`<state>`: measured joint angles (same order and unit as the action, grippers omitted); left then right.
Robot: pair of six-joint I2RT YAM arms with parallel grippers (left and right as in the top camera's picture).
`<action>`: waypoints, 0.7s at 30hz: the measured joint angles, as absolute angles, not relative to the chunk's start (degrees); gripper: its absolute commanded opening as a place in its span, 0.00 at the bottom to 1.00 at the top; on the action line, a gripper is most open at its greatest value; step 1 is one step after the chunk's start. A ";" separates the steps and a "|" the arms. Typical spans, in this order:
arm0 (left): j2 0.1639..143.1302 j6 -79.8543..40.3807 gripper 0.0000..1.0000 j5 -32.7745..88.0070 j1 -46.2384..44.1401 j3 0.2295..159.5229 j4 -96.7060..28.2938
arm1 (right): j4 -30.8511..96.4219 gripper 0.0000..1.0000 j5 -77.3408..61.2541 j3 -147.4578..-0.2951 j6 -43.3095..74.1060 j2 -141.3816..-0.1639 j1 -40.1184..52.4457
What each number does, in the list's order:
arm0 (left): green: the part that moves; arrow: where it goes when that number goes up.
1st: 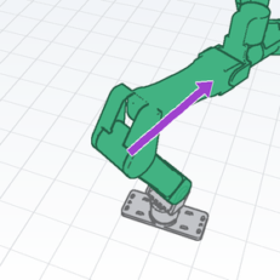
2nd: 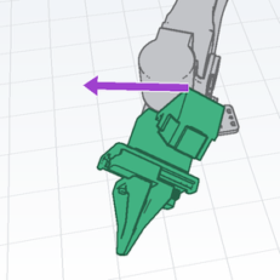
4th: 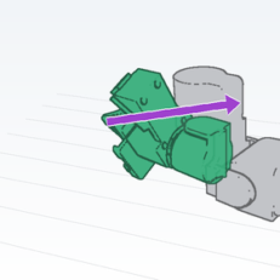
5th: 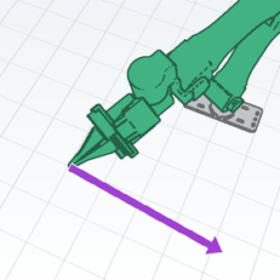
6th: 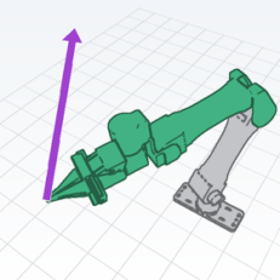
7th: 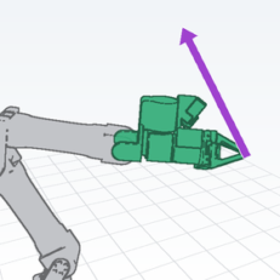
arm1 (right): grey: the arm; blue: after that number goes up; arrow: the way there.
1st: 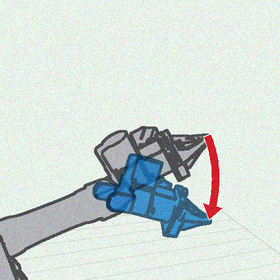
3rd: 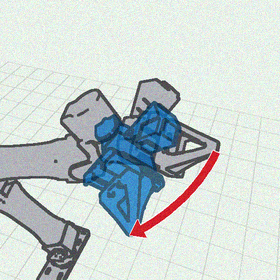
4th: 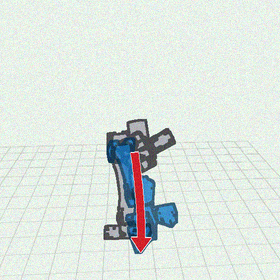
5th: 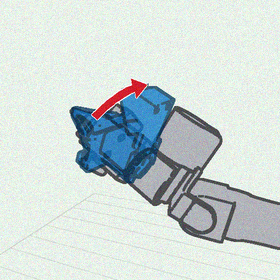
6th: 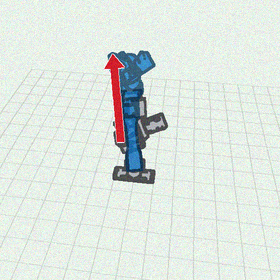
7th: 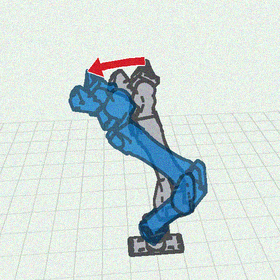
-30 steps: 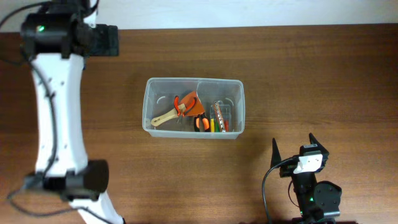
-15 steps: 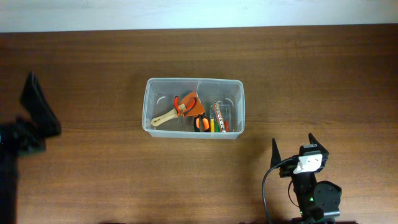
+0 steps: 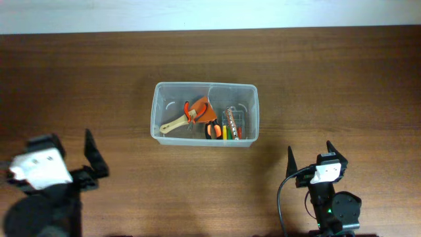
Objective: Pack container
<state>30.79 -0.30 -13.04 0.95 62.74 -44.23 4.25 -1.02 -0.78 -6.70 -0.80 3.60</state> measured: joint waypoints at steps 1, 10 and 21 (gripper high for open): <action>28.82 -0.30 0.99 -12.05 0.99 58.96 -42.37 | 4.25 0.98 -1.02 -0.78 -6.68 -0.80 3.60; 20.51 -0.30 0.99 -5.04 1.10 38.00 -34.79 | 4.25 0.99 -1.02 -0.78 -6.66 -0.80 3.60; 11.73 -0.30 0.99 -2.72 1.10 24.53 -33.10 | 4.27 0.99 -1.02 -0.78 -6.68 -0.80 3.60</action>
<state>11.73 -0.30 -2.72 1.10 24.53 -33.10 4.27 -1.02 -0.78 -6.68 -0.80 3.60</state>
